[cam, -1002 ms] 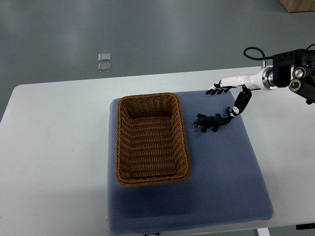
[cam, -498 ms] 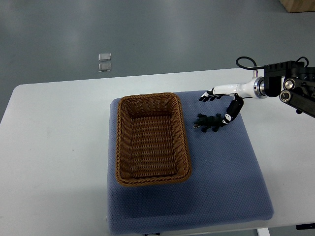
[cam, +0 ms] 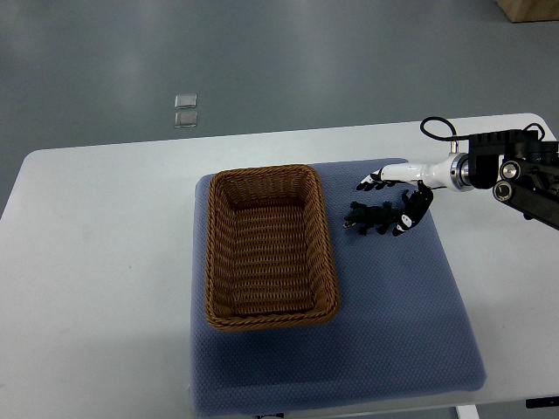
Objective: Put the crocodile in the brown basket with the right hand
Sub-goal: 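Lower the right hand and close its fingers around the crocodile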
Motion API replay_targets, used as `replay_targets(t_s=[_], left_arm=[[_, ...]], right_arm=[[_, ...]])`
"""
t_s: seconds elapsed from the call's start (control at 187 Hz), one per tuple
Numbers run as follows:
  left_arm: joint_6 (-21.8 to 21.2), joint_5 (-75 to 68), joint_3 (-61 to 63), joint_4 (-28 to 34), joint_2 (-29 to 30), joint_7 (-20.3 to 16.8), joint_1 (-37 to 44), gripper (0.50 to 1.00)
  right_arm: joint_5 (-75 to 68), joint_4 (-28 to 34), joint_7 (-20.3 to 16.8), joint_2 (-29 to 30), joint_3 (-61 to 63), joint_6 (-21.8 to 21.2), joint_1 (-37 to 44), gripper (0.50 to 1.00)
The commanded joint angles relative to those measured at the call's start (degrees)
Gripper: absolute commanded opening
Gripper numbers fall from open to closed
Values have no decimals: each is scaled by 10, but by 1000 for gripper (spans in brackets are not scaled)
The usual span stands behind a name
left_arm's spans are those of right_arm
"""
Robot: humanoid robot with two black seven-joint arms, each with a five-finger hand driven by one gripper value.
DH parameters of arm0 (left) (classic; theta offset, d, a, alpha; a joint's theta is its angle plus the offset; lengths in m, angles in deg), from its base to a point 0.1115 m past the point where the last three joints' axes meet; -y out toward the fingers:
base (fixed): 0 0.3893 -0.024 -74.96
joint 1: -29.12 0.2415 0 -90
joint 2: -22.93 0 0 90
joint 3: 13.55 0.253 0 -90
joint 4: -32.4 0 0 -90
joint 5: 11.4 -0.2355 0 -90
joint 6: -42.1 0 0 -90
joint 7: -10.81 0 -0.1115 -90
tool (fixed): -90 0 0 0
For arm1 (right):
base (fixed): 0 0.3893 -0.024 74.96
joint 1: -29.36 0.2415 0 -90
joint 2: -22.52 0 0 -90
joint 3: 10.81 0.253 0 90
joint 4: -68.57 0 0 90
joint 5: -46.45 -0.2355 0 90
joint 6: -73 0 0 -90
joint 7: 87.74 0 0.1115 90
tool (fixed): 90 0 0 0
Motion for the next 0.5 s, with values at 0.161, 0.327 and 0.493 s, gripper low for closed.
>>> replay_targets(t_s=[0.161,0.327,0.493], left_arm=[[0,0,0,0,0,0,0,1000],[0,0,0,1,0,0,0,1000],[0,0,0,1,0,0,0,1000]], right_arm=[[21,-4,0,16,-3,21,-14,917],[21,-13,0,18,-19,39,-13,897],[21,-16,0,18,-21,43,-13,825]])
